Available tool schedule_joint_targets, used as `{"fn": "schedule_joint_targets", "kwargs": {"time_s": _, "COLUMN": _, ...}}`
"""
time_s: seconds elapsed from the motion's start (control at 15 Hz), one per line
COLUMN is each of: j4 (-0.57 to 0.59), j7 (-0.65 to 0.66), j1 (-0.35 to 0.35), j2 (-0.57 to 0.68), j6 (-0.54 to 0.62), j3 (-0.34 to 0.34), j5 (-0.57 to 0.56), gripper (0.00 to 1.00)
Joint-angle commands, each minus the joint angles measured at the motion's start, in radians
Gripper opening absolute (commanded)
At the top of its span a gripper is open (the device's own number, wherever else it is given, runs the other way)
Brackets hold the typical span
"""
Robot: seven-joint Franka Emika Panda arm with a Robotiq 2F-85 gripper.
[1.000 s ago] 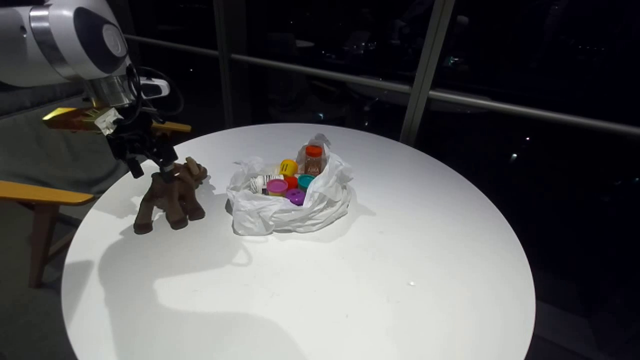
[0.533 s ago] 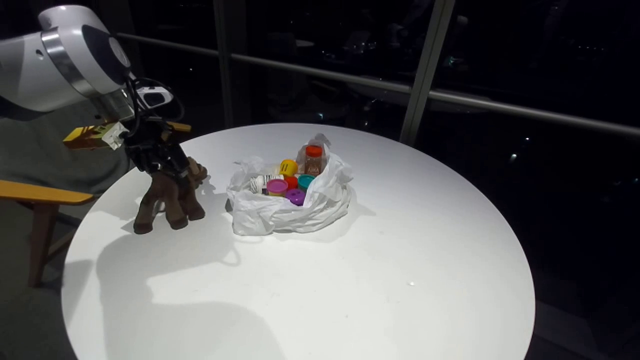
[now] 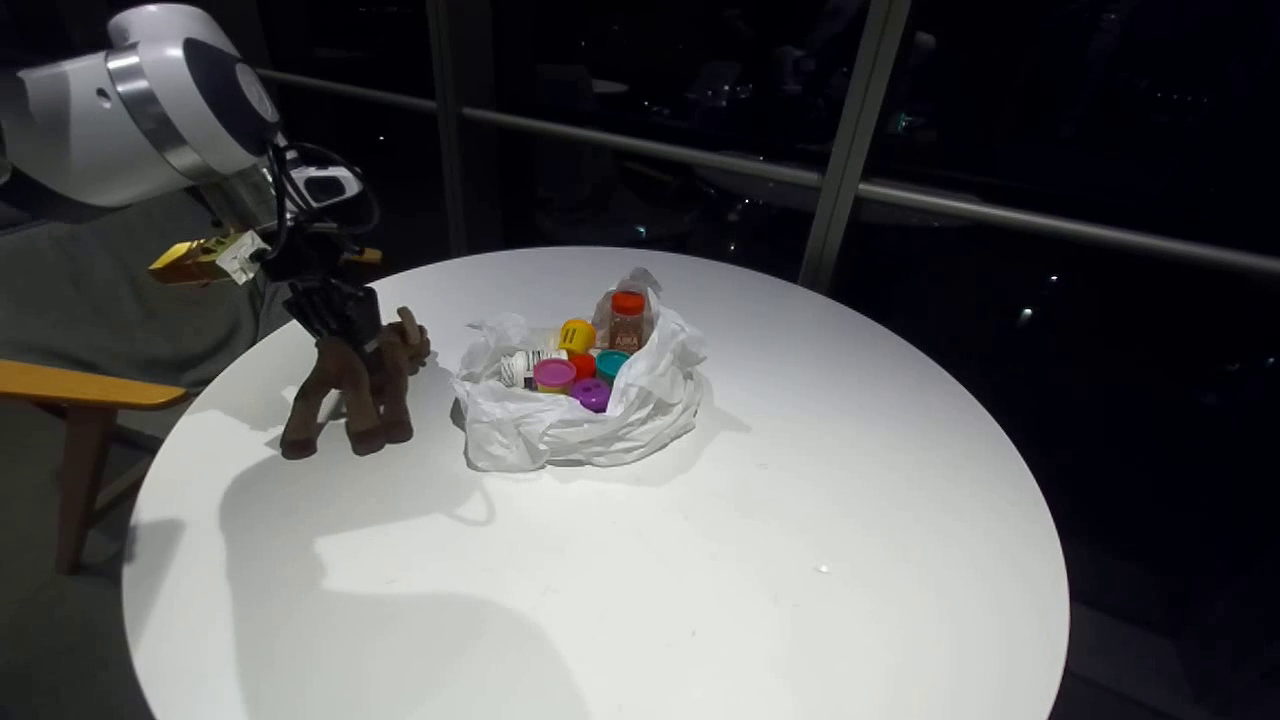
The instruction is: Pick the objects on the table and put them in the plastic bag
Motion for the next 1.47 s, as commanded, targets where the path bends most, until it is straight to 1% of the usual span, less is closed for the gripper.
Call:
{"fn": "schedule_joint_targets", "kwargs": {"time_s": 0.0, "j4": 0.037, "j7": -0.039, "j1": -0.065, "j2": -0.062, "j6": -0.088, "j3": 0.033, "j5": 0.045, "gripper": 0.13}}
{"fn": "schedule_joint_targets", "kwargs": {"time_s": 0.13, "j4": 0.034, "j7": -0.033, "j1": -0.088, "j2": -0.111, "j6": -0.099, "j3": 0.039, "j5": 0.047, "gripper": 0.15}}
{"fn": "schedule_joint_targets", "kwargs": {"time_s": 0.33, "j4": 0.016, "j7": -0.035, "j1": -0.142, "j2": -0.205, "j6": -0.107, "j3": 0.062, "j5": 0.058, "gripper": 0.15}}
{"fn": "schedule_joint_targets", "kwargs": {"time_s": 0.53, "j4": 0.015, "j7": -0.009, "j1": -0.196, "j2": -0.266, "j6": -0.114, "j3": 0.076, "j5": 0.059, "gripper": 0.16}}
{"fn": "schedule_joint_targets", "kwargs": {"time_s": 0.67, "j4": 0.019, "j7": 0.022, "j1": -0.224, "j2": -0.284, "j6": -0.117, "j3": 0.071, "j5": 0.047, "gripper": 0.15}}
{"fn": "schedule_joint_targets", "kwargs": {"time_s": 0.87, "j4": 0.025, "j7": 0.034, "j1": -0.265, "j2": -0.276, "j6": -0.121, "j3": 0.07, "j5": 0.043, "gripper": 0.15}}
{"fn": "schedule_joint_targets", "kwargs": {"time_s": 1.07, "j4": 0.027, "j7": 0.082, "j1": -0.283, "j2": -0.236, "j6": -0.102, "j3": 0.045, "j5": 0.012, "gripper": 0.15}}
{"fn": "schedule_joint_targets", "kwargs": {"time_s": 1.2, "j4": 0.033, "j7": 0.136, "j1": -0.284, "j2": -0.202, "j6": -0.081, "j3": 0.022, "j5": -0.019, "gripper": 0.15}}
{"fn": "schedule_joint_targets", "kwargs": {"time_s": 1.4, "j4": 0.062, "j7": 0.282, "j1": -0.244, "j2": -0.136, "j6": -0.07, "j3": -0.02, "j5": -0.115, "gripper": 0.14}}
